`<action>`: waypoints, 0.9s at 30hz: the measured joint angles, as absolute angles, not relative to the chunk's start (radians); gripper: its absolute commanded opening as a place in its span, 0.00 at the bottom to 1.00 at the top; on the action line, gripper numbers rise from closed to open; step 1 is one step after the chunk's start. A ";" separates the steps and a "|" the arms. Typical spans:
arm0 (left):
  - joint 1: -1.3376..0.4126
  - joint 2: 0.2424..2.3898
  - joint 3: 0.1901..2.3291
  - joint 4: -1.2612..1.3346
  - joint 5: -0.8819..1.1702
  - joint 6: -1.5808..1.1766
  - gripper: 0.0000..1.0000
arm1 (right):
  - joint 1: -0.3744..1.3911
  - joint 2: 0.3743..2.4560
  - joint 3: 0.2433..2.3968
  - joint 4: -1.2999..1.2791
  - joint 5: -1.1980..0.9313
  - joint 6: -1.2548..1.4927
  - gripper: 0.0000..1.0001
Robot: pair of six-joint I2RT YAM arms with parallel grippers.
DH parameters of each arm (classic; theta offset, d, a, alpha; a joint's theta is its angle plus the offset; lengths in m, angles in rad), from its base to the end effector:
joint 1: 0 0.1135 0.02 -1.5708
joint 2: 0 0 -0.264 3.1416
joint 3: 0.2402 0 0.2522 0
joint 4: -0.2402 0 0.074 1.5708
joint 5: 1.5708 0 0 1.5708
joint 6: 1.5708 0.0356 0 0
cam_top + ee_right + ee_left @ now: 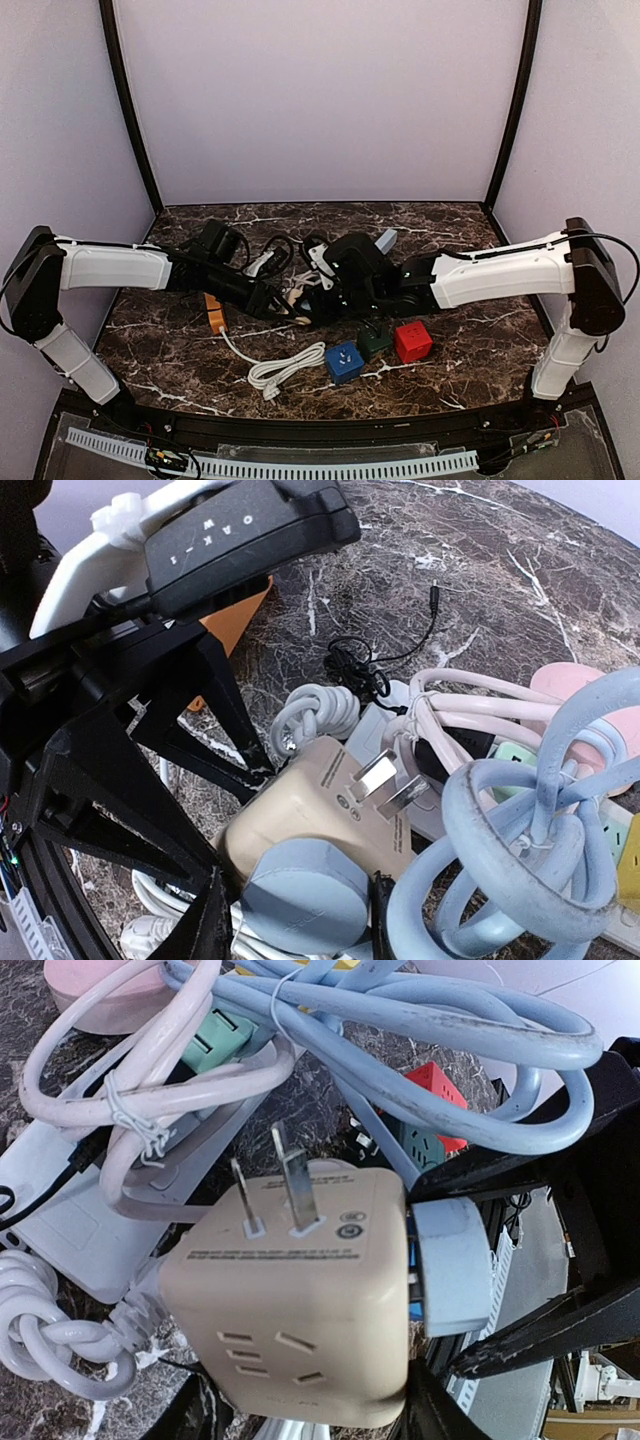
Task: Pull the plug off the socket
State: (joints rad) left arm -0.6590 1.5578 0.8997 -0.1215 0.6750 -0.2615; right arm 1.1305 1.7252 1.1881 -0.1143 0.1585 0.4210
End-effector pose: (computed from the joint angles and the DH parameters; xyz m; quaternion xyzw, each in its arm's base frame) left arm 0.2389 -0.2132 0.2036 0.2970 0.8284 -0.4353 0.1901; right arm 0.1707 0.3491 0.2344 -0.2774 0.8499 0.2591 0.3654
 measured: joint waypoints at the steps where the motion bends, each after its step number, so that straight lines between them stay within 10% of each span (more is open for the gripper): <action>1: -0.659 1.558 0.899 -0.121 0.674 -0.261 0.01 | 1.131 1.726 1.188 -0.114 0.162 0.422 0.38; 11: -0.658 1.558 0.899 -0.120 0.645 -0.257 0.01 | 1.131 1.755 1.200 -0.118 0.211 0.419 0.29; 16: -0.650 1.558 0.899 -0.121 0.630 -0.250 0.01 | 1.132 1.775 1.218 -0.121 0.227 0.412 0.00; 27: -0.655 1.543 0.899 -0.111 0.667 -0.217 0.01 | 1.098 1.736 1.129 -0.049 0.161 0.390 0.00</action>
